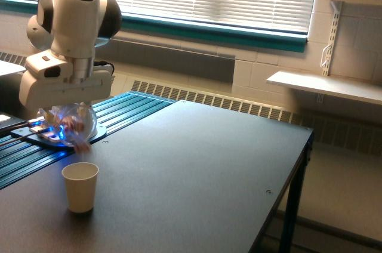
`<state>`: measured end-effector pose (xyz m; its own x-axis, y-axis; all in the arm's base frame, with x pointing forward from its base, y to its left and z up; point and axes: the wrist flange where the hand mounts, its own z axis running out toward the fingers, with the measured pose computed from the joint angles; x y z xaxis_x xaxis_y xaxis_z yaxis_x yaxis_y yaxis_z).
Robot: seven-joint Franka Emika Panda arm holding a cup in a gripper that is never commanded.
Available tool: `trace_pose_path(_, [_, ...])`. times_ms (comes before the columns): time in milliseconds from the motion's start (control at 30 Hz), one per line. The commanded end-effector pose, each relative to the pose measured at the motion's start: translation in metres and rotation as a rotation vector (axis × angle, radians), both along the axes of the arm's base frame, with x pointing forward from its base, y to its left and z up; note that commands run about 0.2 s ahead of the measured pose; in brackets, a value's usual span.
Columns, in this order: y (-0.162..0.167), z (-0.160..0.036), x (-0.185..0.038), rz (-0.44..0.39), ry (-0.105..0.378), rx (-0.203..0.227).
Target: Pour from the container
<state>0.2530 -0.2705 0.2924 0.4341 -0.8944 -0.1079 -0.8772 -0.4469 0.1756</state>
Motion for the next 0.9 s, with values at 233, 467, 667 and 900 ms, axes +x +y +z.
trace_pose_path(233, [-0.0113,-0.0020,-0.0003,-0.026,0.005,0.022])
trace_pose_path(467, [-0.0092,-0.0019,0.0029,-0.026,0.001,0.034])
trace_pose_path(667, [-0.0030,-0.0060,0.0049,-0.012,0.016,0.066])
trace_pose_path(900, [-0.0054,-0.0062,0.0052,-0.024,0.016,0.076])
